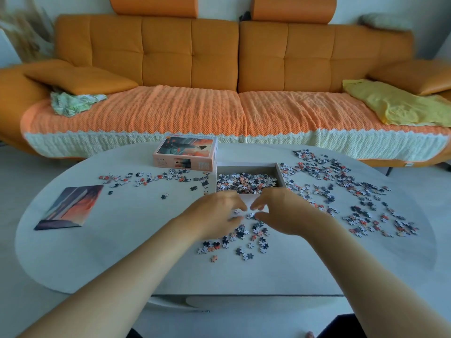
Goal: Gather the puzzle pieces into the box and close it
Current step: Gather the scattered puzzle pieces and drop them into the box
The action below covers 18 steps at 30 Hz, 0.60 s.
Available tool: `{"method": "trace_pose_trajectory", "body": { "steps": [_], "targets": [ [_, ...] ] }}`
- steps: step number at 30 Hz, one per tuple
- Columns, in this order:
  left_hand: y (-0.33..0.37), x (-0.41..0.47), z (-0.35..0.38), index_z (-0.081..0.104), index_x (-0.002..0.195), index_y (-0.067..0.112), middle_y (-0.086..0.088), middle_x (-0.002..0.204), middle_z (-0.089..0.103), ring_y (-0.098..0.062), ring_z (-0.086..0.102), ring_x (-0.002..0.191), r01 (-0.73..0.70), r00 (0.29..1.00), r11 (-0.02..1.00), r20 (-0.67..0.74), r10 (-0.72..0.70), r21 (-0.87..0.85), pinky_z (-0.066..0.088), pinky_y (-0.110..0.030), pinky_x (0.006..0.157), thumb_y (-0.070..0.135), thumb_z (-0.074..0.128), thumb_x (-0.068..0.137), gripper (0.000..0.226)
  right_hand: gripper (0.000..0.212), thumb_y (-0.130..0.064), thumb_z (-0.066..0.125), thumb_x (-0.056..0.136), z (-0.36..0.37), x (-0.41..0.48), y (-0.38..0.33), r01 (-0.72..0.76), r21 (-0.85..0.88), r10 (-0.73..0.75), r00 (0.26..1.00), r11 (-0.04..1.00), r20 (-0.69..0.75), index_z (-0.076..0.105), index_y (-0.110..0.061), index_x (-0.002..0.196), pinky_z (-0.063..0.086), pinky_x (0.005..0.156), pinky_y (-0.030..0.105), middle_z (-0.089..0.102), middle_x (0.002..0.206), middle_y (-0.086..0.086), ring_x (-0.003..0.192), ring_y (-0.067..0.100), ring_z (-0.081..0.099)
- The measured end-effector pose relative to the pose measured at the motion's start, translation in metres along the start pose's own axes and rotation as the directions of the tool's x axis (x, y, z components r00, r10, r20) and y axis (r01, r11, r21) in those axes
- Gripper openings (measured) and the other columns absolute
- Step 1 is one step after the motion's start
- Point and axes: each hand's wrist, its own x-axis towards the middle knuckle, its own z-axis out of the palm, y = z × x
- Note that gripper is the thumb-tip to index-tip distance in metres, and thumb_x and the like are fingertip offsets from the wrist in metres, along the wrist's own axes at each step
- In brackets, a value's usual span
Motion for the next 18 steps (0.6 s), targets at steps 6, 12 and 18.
{"method": "trace_pose_trajectory", "body": {
  "steps": [6,12,18],
  "targets": [
    [-0.001,-0.011,0.014,0.046,0.142,0.03,0.015,0.142,0.039,-0.006,0.03,0.134,0.011,0.981,1.0,0.193,-0.014,0.018,0.033,-0.035,0.111,0.057,0.057,0.085,0.064,0.043,-0.017,0.042,0.096,0.022,-0.009,-0.003,-0.035,-0.017,0.038,0.982,0.999,0.183,0.052,-0.035,0.134,0.04,0.101,0.039,0.045,0.12,0.002,0.119,0.023,0.042],
    [-0.006,-0.021,-0.002,0.036,0.146,0.038,0.019,0.142,0.033,-0.006,0.031,0.132,0.056,0.969,0.998,0.242,-0.044,-0.043,0.036,-0.035,0.108,0.07,0.061,0.076,0.081,0.05,-0.04,0.06,0.09,0.011,-0.02,0.0,-0.065,0.067,0.052,0.983,0.996,0.178,0.046,-0.035,0.138,0.042,0.094,0.03,0.045,0.124,-0.004,0.111,0.016,0.051],
    [-0.002,-0.031,0.005,0.012,0.154,0.034,0.012,0.145,0.016,-0.014,0.014,0.137,0.101,0.93,0.98,0.335,-0.155,0.173,0.028,-0.041,0.112,0.078,0.063,0.066,0.111,0.109,-0.073,0.077,0.053,0.016,-0.023,-0.014,-0.17,-0.008,0.167,0.955,0.985,0.247,0.035,-0.029,0.144,0.044,0.102,0.045,0.035,0.132,0.001,0.124,0.024,0.043]
  ]
}}
